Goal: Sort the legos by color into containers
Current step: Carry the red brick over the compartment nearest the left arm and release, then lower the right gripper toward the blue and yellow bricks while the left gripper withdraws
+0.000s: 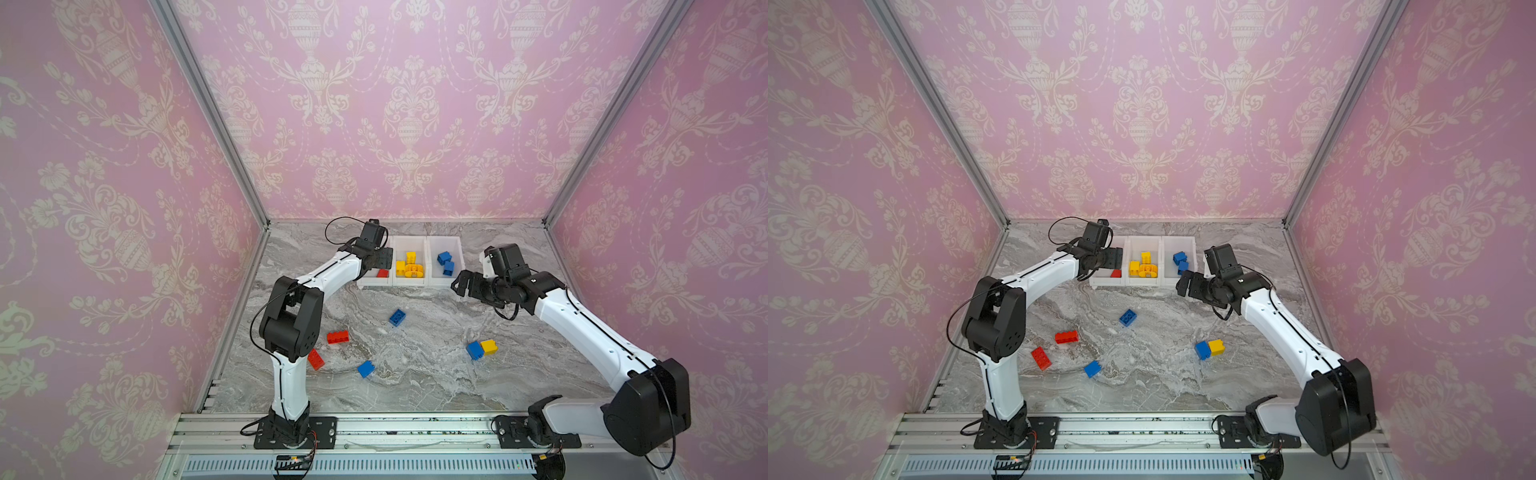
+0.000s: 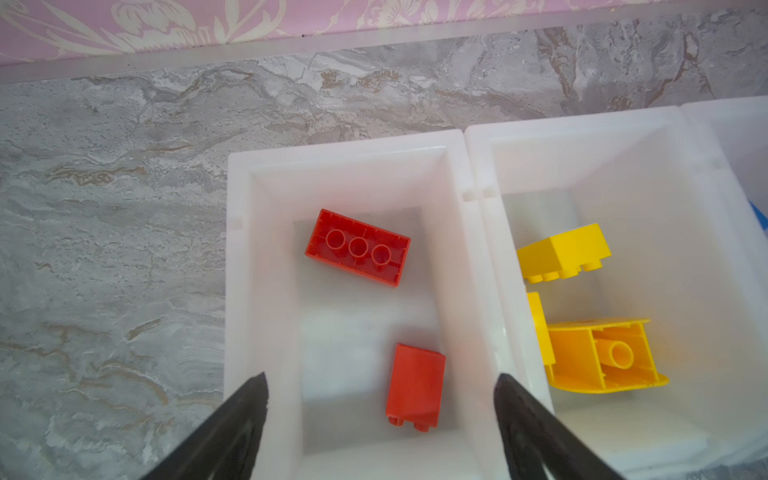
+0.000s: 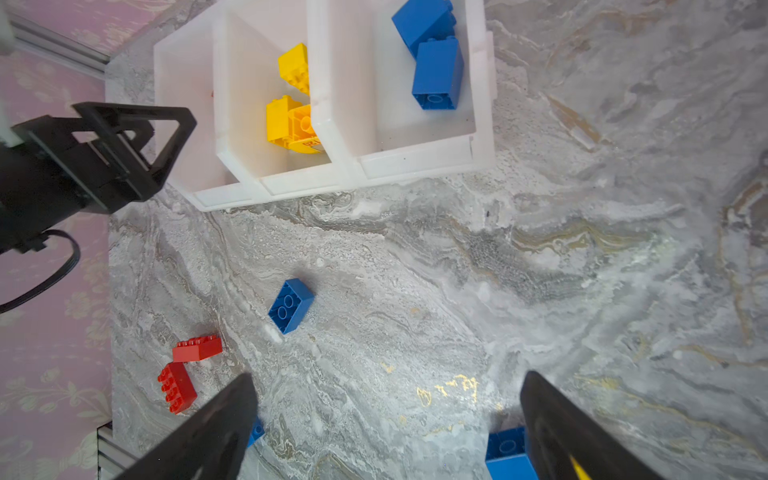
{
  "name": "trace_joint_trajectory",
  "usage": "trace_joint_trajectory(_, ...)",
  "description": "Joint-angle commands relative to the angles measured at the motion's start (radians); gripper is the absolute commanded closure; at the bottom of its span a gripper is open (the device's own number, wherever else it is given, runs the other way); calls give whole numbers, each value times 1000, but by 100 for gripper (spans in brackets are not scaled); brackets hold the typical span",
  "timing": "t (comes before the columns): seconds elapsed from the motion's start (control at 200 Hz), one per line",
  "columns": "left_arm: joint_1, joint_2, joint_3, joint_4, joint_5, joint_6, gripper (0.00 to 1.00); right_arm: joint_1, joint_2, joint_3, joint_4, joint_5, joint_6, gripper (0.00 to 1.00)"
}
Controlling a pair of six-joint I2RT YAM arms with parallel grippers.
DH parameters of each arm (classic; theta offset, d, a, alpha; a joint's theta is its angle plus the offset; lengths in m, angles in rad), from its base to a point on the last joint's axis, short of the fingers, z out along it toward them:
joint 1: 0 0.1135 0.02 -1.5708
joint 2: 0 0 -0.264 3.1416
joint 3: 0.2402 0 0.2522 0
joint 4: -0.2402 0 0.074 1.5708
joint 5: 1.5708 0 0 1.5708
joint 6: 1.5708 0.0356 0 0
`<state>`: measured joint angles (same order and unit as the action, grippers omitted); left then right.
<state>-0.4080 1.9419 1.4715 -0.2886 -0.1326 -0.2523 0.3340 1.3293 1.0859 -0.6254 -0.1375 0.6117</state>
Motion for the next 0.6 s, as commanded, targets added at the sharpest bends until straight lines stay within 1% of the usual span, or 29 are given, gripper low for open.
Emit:
trace_joint_trajectory(0.0, -11, -78, -56, 18, 36, -27, 11, -4, 4, -34, -121, 87, 114, 0)
trace_joint_trajectory(0.135, -13, -153, -154, 52, 67, -63, 7, -3, -12, -116, -135, 89, 271, 0)
trace_joint_trajectory(0.245, -13, -227, -240, 83, 96, -90, 5, 3, -25, -158, -165, 103, 372, 0)
trace_joint_trajectory(0.375, -12, -310, -328, 105, 111, -108, 3, 10, -35, -158, -270, 167, 480, 0)
trace_joint_trajectory(0.595, -12, -417, -418, 106, 104, -124, 1, 11, -1, -132, -386, 200, 651, 2)
